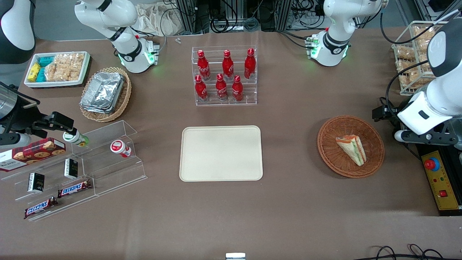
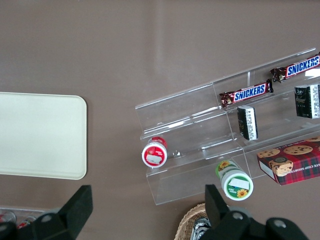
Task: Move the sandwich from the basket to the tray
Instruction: 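Move the left gripper over the sandwich in the wicker basket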
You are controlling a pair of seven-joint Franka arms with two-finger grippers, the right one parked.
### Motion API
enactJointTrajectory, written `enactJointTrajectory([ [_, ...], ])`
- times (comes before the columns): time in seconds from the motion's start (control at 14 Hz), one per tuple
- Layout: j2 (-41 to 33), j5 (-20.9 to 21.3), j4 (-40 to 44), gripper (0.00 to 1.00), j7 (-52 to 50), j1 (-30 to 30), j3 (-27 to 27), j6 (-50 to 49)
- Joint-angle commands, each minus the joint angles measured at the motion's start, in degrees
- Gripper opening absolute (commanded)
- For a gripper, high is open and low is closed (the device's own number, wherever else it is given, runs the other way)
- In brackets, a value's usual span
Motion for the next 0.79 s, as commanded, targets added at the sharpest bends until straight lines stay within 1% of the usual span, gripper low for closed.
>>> enactJointTrajectory([
  [0.0, 1.25, 0.83, 2.19, 1.00, 0.78, -1.08, 0.77, -0.14],
  [0.21, 1.60, 1.27, 2.36, 1.00, 0.34, -1.08, 0.77, 0.03],
  [0.36, 2.31, 2.67, 1.41, 1.00, -4.99, -1.35, 0.60, 1.86],
  [0.43, 1.87, 3.11, -1.47, 1.00, -8.16, -1.43, 0.60, 6.06],
  [0.57, -0.84, 2.59, -9.46, 1.00, -15.88, -1.26, 0.68, 12.57],
  [0.71, -1.91, 2.59, -16.06, 1.00, -22.40, -1.00, 0.95, 19.78],
])
